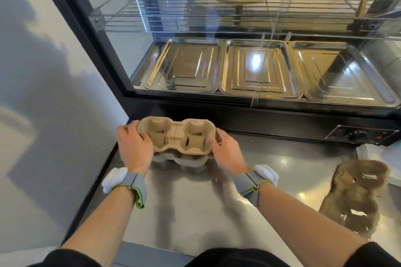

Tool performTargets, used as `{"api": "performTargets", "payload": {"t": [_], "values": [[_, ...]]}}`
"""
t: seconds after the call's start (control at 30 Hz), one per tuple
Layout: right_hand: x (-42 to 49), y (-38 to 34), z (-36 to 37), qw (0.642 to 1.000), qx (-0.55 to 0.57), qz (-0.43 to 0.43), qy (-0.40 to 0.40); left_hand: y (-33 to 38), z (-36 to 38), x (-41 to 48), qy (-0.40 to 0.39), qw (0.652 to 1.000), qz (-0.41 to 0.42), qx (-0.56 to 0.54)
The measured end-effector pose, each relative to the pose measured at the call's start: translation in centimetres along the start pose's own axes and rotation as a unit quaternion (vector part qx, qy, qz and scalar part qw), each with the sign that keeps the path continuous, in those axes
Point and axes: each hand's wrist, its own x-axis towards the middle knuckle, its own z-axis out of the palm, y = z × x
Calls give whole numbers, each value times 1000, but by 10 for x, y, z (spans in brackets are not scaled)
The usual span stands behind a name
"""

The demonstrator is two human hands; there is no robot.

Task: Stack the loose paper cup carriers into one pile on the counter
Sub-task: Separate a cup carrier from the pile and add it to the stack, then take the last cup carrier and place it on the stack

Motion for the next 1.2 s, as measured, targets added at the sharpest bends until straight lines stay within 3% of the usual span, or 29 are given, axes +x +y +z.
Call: {"api": "performTargets", "payload": {"t": [0.3, 0.43, 0.67, 0.8, 1.07, 1.2], "values": [[6, 11, 20, 993, -114, -2, 14, -23, 14, -6, -65, 992, 8, 112], [8, 16, 15, 993, -113, 15, 11, -16, 22, -11, -59, 983, 72, 157], [-2, 28, -23, 994, -93, 26, 55, 39, 45, -29, -104, 966, 229, 53], [-15, 50, -68, 985, -90, 57, 134, 82, 75, -57, -166, 938, 303, -1], [-59, 95, -129, 957, -174, 87, 213, 149, 122, -115, -269, 893, 358, -49], [-78, 114, -151, 926, -259, 113, 251, 173, 137, -143, -309, 869, 380, -66]]}}
